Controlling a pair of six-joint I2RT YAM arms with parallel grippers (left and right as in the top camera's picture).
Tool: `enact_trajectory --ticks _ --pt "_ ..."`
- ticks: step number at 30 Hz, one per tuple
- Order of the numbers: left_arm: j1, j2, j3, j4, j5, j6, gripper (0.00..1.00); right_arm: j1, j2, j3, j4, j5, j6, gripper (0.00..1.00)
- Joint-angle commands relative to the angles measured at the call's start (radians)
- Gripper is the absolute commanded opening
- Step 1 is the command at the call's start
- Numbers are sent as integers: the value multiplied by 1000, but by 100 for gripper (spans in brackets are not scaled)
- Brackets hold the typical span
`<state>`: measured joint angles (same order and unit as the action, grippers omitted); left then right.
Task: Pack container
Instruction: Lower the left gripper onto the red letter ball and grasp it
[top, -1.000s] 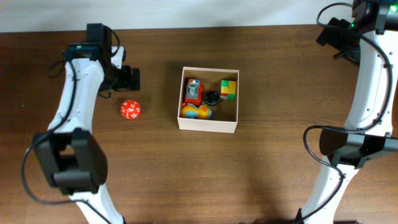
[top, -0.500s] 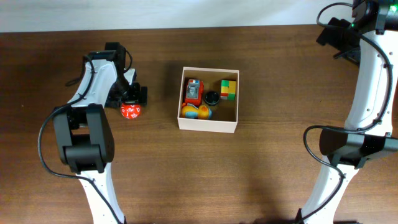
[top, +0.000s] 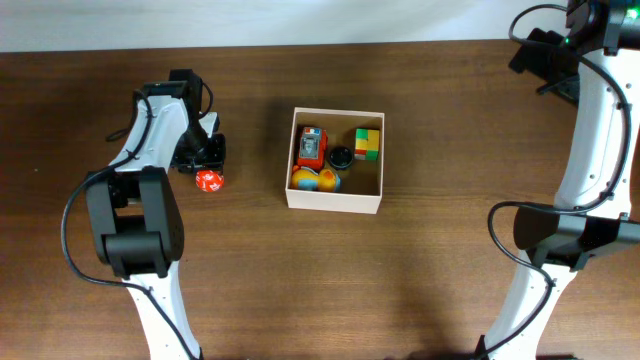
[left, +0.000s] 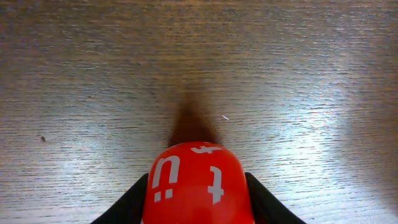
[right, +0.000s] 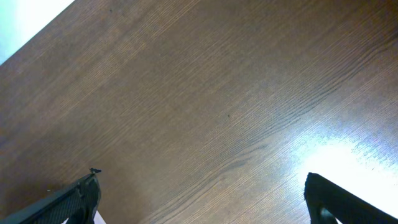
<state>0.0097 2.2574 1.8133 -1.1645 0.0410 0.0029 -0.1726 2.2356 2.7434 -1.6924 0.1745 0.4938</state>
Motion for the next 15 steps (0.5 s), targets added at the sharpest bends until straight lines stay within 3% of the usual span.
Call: enact_trajectory --ticks 1,11,15 --pt "0 14 20 -23 68 1 33 -5 -21 3 -6 2 1 99" --pt "-1 14 216 -165 189 29 33 -5 -21 3 -6 2 1 99" --pt "-1 14 325 -211 354 121 33 -5 -21 3 -6 2 1 99"
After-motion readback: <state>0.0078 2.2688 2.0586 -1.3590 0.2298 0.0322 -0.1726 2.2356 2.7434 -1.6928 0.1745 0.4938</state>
